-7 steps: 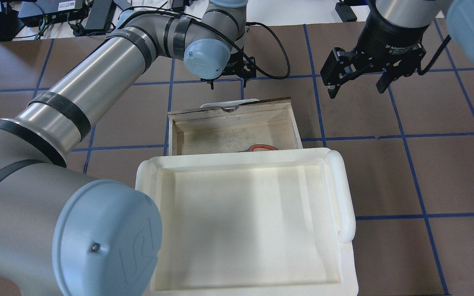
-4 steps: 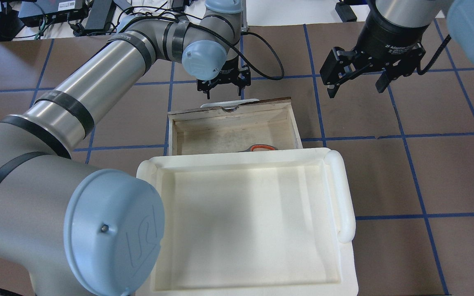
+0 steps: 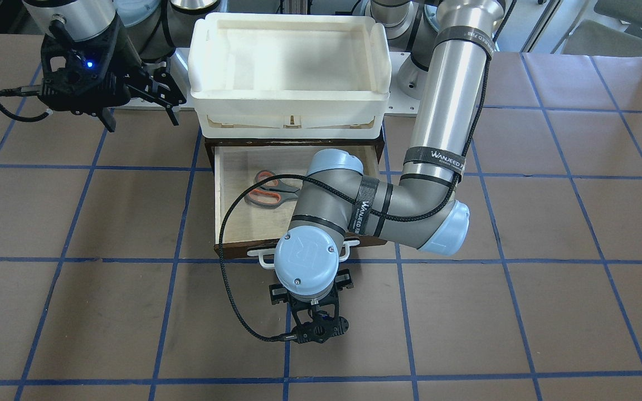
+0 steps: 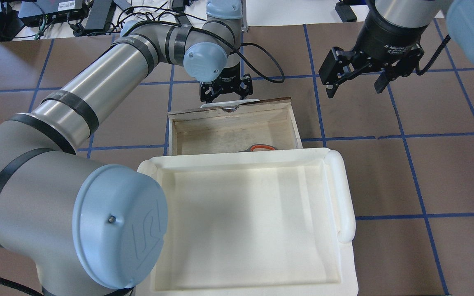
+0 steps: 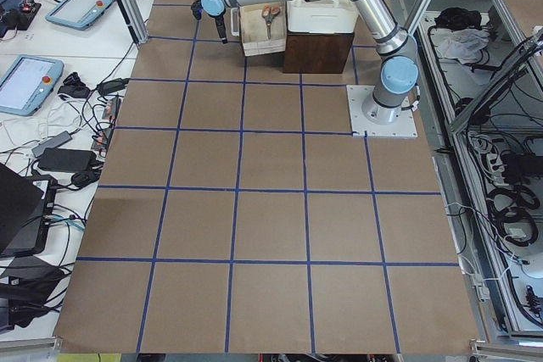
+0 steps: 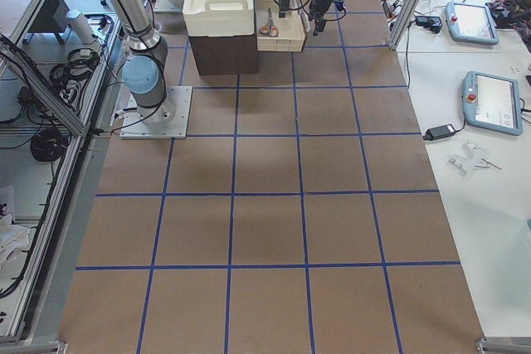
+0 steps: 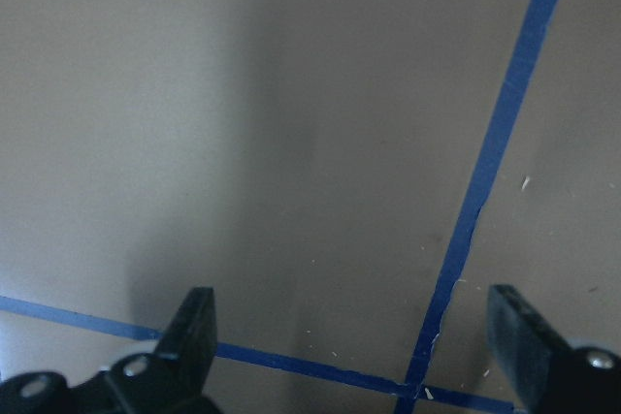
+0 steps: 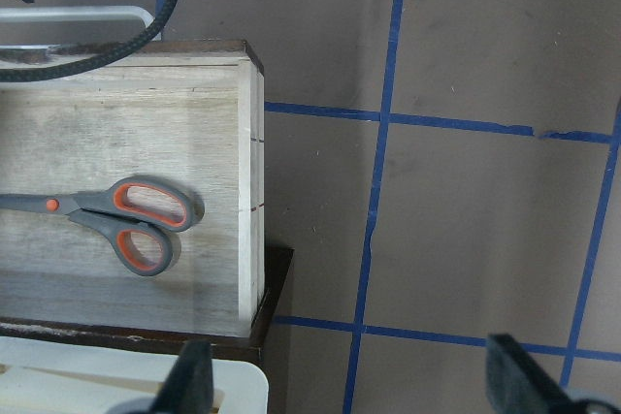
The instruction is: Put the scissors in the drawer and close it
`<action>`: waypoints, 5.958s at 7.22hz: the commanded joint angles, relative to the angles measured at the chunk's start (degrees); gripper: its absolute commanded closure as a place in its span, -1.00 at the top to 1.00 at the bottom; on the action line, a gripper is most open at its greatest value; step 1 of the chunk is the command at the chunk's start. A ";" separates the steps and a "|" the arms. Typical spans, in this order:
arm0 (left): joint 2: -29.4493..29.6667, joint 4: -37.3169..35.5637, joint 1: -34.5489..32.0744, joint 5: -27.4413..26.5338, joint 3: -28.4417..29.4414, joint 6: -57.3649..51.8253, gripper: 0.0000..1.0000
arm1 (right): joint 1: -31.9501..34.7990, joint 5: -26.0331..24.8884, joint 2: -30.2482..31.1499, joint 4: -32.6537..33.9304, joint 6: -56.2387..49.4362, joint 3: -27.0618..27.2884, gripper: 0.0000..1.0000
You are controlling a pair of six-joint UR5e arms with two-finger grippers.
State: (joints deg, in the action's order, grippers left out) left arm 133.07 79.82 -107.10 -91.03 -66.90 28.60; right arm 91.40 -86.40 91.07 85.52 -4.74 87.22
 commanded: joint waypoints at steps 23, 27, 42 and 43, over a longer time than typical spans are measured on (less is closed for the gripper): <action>-9.85 14.66 -5.92 5.86 -5.34 -13.39 1.00 | 0.00 -0.61 0.16 0.26 -2.47 0.41 1.00; -12.21 19.73 -8.03 6.21 -7.98 -14.80 1.00 | 0.00 -0.61 0.16 0.26 -2.47 0.41 1.00; -25.64 9.74 -5.31 1.73 -7.01 -11.72 1.00 | -0.09 -1.05 0.69 2.20 -2.91 0.32 1.00; -28.19 9.74 -4.70 0.77 -7.01 -11.81 1.00 | -0.09 -1.14 0.60 2.20 -2.91 0.41 1.00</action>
State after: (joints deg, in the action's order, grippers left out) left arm 108.14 89.54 -112.40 -89.36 -73.89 16.83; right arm 91.32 -87.46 91.73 87.72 -7.65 87.59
